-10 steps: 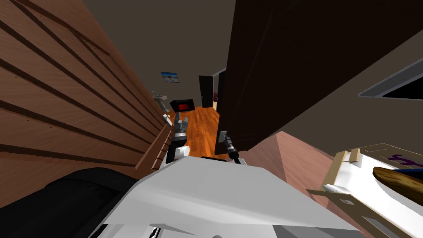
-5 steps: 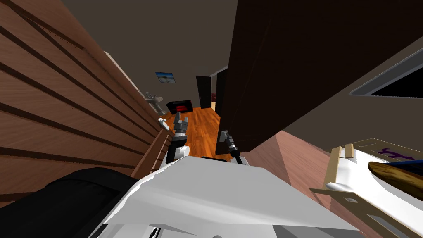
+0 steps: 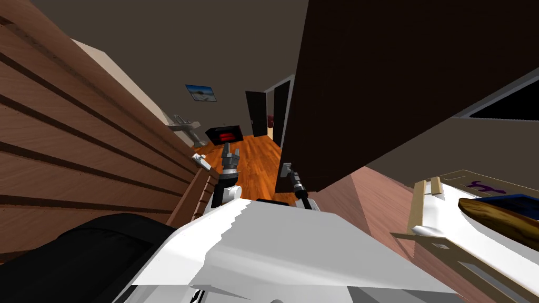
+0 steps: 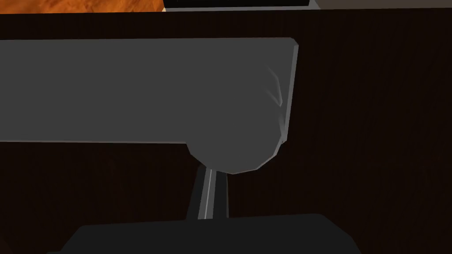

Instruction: Push the door open

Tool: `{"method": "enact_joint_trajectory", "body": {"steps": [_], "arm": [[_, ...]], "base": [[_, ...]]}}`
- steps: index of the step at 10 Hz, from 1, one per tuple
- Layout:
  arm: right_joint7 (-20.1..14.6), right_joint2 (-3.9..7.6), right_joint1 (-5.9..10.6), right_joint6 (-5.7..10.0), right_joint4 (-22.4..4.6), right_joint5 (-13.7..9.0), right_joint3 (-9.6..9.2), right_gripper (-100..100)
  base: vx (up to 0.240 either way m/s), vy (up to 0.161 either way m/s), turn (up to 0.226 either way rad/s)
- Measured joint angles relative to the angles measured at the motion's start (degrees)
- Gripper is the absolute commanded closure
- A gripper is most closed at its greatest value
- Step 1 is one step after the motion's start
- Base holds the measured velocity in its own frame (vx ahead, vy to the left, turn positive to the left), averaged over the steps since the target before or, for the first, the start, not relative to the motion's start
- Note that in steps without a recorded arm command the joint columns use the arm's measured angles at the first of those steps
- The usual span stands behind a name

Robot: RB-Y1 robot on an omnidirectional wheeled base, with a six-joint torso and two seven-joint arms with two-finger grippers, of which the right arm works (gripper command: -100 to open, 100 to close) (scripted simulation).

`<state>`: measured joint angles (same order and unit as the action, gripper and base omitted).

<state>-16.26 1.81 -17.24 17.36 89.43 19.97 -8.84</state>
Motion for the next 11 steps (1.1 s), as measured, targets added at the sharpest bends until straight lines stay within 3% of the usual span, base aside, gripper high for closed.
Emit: {"method": "enact_joint_trajectory", "body": {"steps": [4, 6, 11], "arm": [[-0.8, 0.67, -1.46, 0.52, 0.9, 0.2, -1.11, -100], [-1.2, -0.08, -2.43, 0.55, 1.9, 0.5, -1.94, -100], [-0.8, 0.6, -1.29, 0.54, 0.9, 0.2, -1.45, -100]], "base": [[-0.217, -0.015, 0.0], [-0.178, -0.014, 0.002], [0.159, 0.039, 0.015]]}}
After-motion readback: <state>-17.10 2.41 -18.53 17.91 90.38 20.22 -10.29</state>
